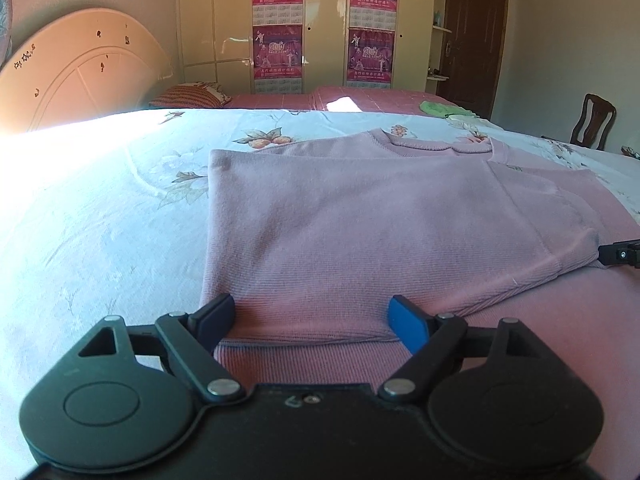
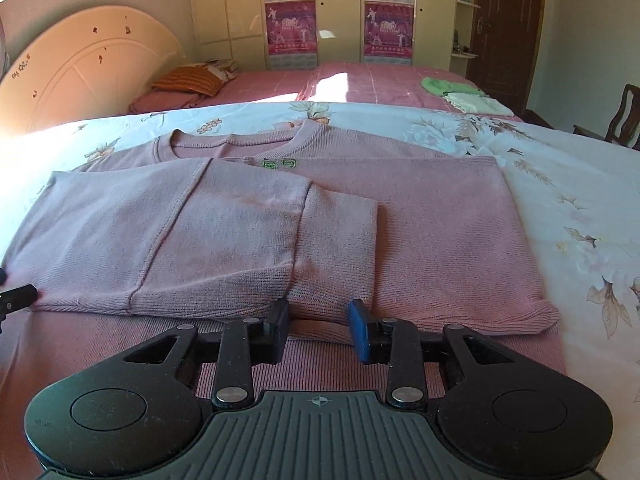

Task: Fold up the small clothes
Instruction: 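Move both tools to the ribbed hem of the pink sweater, then close the left tool on the ribbed hem while the right tool grasps the hem too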

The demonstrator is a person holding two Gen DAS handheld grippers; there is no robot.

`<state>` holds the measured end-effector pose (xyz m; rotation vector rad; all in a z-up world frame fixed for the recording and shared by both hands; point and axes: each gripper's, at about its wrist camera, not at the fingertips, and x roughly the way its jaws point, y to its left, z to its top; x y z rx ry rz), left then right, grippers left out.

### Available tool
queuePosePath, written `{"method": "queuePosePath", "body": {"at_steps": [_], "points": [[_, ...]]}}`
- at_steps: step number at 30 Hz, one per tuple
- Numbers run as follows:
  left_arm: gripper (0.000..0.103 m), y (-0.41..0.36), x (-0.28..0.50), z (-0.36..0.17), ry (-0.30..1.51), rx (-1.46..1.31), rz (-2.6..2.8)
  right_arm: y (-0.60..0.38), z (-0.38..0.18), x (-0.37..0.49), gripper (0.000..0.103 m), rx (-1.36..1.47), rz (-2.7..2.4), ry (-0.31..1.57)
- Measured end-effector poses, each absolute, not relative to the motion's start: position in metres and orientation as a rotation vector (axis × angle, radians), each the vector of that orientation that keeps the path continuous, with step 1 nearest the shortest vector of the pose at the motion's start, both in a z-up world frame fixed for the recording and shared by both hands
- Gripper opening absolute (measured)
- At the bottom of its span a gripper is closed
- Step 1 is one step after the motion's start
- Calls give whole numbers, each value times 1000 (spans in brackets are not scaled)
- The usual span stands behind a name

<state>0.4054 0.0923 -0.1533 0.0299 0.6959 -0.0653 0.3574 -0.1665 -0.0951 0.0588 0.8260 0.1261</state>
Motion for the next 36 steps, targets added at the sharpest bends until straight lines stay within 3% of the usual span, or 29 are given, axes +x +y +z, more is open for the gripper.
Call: {"method": "queuePosePath", "body": {"at_steps": [9,15,18,20,29,36], "points": [[85,94,404,-139,782,48,-129,-165,-83,360,33,53,118,884],[86,114,333,-120,774,4,-118,-204,-66,296,36,233,172,855],[80,128,283,-123,807,-34,-100,-241,-66,253,45,358,160,859],[73,136,255,-128,853,-72,-116,-268,-65,225,56,431,143,860],[72,133,164,-126,884,-366,-232,-381,-70,108,56,724,114,890],[68,136,129,-142,859,-630,-249,-397,-83,68,56,841,234,915]]}}
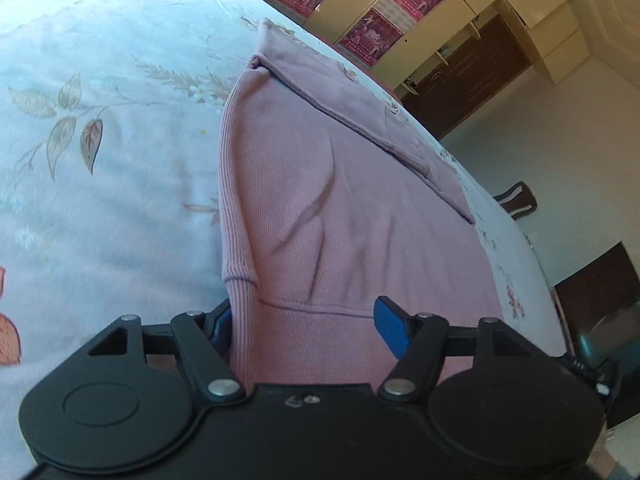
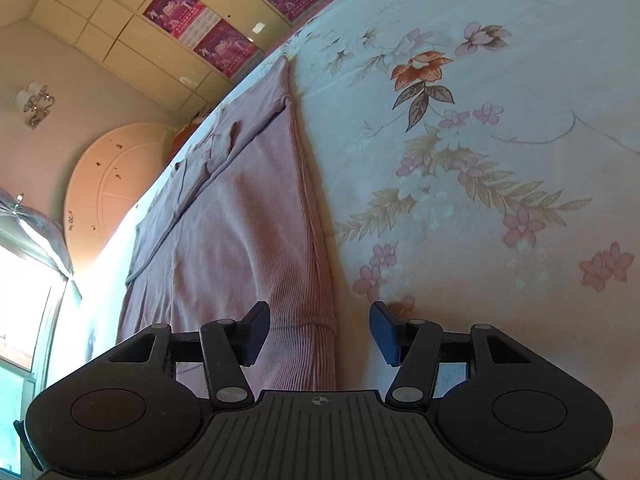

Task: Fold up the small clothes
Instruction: 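Close the left tool on the ribbed hem while the right tool grasps the hem too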

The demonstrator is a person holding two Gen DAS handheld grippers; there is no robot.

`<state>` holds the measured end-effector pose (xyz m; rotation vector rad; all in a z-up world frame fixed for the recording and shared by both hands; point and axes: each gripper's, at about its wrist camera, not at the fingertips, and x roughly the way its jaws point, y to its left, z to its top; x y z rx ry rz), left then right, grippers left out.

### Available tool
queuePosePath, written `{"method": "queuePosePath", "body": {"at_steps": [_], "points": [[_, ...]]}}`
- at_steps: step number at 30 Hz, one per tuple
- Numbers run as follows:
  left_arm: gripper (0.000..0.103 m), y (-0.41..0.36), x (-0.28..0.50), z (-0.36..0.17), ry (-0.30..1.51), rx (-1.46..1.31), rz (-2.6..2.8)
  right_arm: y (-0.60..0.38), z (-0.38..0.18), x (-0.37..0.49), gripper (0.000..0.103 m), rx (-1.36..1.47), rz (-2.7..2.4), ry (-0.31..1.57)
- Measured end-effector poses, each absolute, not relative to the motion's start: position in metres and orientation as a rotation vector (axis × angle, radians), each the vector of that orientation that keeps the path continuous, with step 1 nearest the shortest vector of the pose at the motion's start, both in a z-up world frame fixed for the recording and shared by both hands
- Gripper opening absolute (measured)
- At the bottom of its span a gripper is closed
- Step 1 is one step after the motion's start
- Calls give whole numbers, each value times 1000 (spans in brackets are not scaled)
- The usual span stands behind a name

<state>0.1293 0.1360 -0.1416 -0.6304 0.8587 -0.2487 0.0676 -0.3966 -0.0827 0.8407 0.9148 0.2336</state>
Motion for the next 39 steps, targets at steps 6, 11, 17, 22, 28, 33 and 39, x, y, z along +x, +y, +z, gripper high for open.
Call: {"method": "queuePosePath", "body": {"at_steps": [6,11,17,22,28,33,39], "points": [[59,147,143,-150,835,-704,-240,-403,-96,78,56,960,314,912],[61,149,163,-157,826,-750,-274,-394,-96,93,56,948,370,927],[54,146,155,-157,816,-729,-284,-390,-95,97,56,932,429,934],[36,136,148,-150,839,-573,-263,-387,-100,92,27,866,399,954],[6,139,134,-122,684,-559,-247,-373,-70,82,18,739,419,869],[6,143,136,-133,753,-506,-195,-361,-57,76,18,566,404,861],[7,147,135,-153,793,-569,-171,-403,-80,73,48,914,346,824]]}}
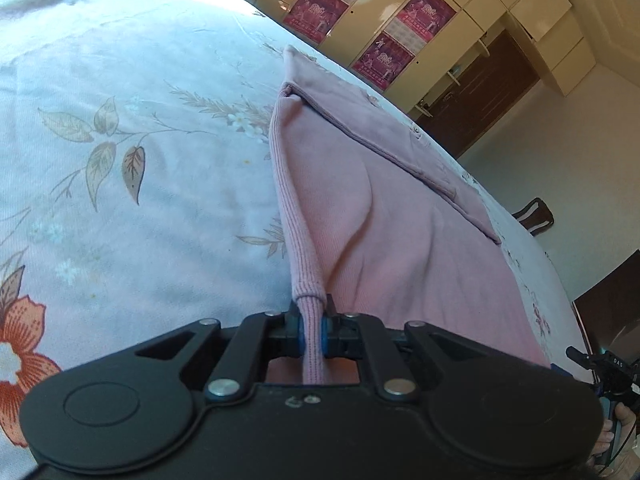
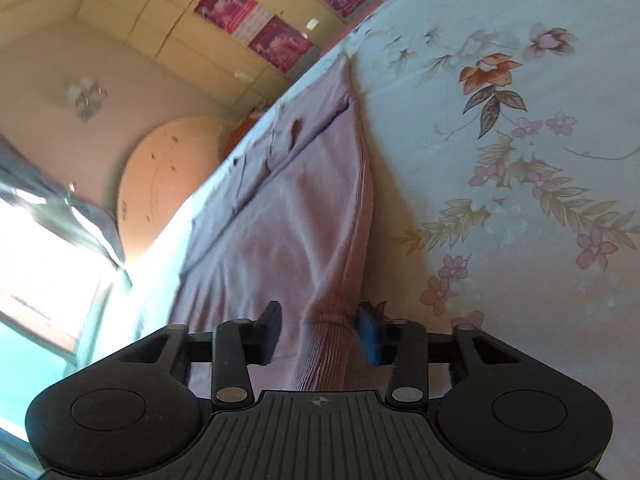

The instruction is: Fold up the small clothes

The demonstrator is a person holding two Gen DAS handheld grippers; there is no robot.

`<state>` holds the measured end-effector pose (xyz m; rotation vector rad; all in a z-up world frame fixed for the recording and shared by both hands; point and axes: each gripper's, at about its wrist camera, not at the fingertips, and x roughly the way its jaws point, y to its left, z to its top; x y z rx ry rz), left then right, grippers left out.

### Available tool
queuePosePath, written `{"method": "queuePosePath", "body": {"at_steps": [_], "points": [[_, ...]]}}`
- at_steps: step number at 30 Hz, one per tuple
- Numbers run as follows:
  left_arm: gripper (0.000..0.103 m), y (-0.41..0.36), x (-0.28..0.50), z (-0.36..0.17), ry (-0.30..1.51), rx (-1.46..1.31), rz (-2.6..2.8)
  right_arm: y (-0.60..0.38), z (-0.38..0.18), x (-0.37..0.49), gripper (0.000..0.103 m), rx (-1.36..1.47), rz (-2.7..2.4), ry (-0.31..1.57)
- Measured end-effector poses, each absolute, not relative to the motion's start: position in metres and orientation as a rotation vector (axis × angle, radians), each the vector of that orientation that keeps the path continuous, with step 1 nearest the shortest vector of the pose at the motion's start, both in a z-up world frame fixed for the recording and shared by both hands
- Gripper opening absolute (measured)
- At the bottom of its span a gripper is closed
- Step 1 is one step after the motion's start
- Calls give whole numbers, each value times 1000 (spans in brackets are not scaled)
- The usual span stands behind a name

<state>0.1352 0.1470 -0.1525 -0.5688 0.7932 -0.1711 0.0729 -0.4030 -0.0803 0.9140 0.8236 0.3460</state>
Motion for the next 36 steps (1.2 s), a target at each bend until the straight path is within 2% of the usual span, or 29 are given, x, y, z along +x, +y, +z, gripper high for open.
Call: {"method": "queuePosePath", "body": {"at_steps": [6,12,13,14,15,19,22,23,26,36], "points": [[9,153,138,-156,802,-612,-173,-419,-113,78,47,1020,347,887],[10,160,140,-162,801,-668,-172,-406,-107,83,45,925,399,899],[10,160,140,-161,803,-668,-171,-403,-105,85,43,900,397,902],[7,158,140,-159,803,-660,-173,-400,-103,88,19,860,390,915],[6,157,139,-155,788,-654,-172,-398,-101,91,15,825,391,931],[6,160,127,-141,681,-687,-194,-406,-82,77,15,854,422,809],[6,150,134,-154,782,-584,-153,-404,-92,77,15,786,371,875],[6,150,132,-157,767,-597,-153,-401,-99,79,14,769,352,920],[6,152,132,-155,756,-641,-147,-403,-100,76,14,832,340,888],[6,158,144,-104,593,-718,-208,-395,-30,105,14,776,406,715]]}}
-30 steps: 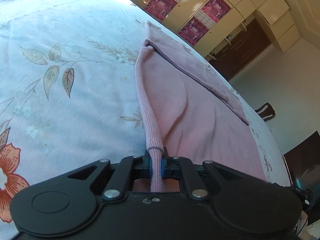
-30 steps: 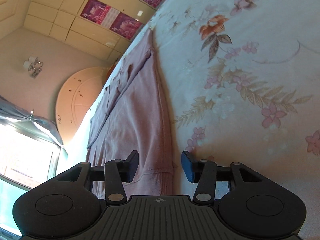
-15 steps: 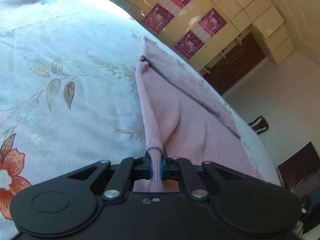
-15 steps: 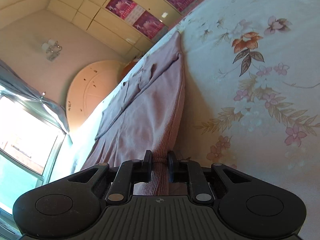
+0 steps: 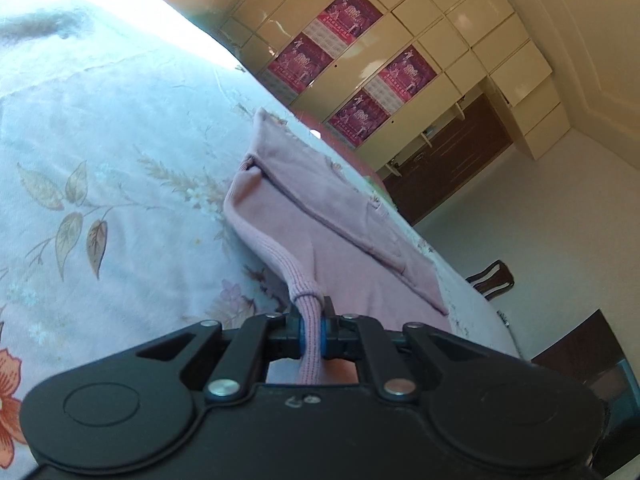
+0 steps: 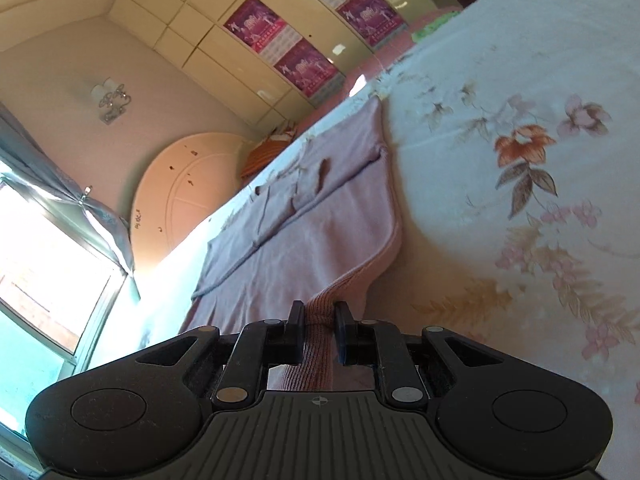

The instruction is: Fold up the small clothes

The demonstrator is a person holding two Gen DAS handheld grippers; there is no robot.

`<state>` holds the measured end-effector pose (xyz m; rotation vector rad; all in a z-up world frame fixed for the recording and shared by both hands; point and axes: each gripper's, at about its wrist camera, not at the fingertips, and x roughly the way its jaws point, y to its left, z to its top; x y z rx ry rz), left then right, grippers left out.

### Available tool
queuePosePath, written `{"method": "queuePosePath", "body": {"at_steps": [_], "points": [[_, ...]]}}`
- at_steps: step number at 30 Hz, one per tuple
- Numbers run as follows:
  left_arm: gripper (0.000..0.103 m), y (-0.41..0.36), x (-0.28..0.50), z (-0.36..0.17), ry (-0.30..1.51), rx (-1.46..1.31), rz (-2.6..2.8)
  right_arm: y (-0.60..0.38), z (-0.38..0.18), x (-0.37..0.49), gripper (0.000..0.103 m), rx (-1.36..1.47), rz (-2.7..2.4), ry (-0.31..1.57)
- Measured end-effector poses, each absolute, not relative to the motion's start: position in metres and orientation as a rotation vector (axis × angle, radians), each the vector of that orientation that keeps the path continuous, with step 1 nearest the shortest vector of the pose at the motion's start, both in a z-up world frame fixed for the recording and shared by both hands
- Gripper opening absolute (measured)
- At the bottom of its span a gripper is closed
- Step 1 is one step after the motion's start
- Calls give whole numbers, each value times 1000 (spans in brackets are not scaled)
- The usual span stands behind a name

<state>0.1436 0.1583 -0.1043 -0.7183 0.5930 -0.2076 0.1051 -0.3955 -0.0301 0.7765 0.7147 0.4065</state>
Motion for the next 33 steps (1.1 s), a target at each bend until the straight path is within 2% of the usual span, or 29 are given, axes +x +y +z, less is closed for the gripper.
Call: {"method": "queuePosePath", "body": {"at_steps": [6,12,17,22,24,25,26,27,28,29,30,32,33], "points": [[6,164,208,-61,483,-802,-257,-392,14,165,14,752,413,628],[6,161,330,-59,515,-812,-256,-388,25,262,14,776,375,620],[6,161,428,-79,570,-785,-255,-384,-1,351,14,825,314,672],[6,166,505,-115,665,-753,-233,-388,-50,424,14,912,228,754],[7,168,531,-131,708,-745,-245,-388,-74,449,15,938,203,789],[12,167,542,-135,721,-737,-227,-388,-82,458,15,946,196,806],[21,169,546,-136,718,-728,-201,-388,-89,466,18,941,183,817],[29,172,547,-135,697,-728,-186,-388,-92,470,25,926,157,826],[53,176,545,-133,660,-729,-179,-390,-92,471,58,903,117,809],[70,181,537,-126,597,-703,-155,-394,-89,467,77,880,101,743],[71,183,534,-122,571,-661,-139,-399,-85,465,77,868,111,701],[57,185,544,-115,608,-550,-190,-405,-80,463,76,858,141,693],[54,182,549,-115,637,-487,-210,-404,-77,463,74,808,167,691]]}}
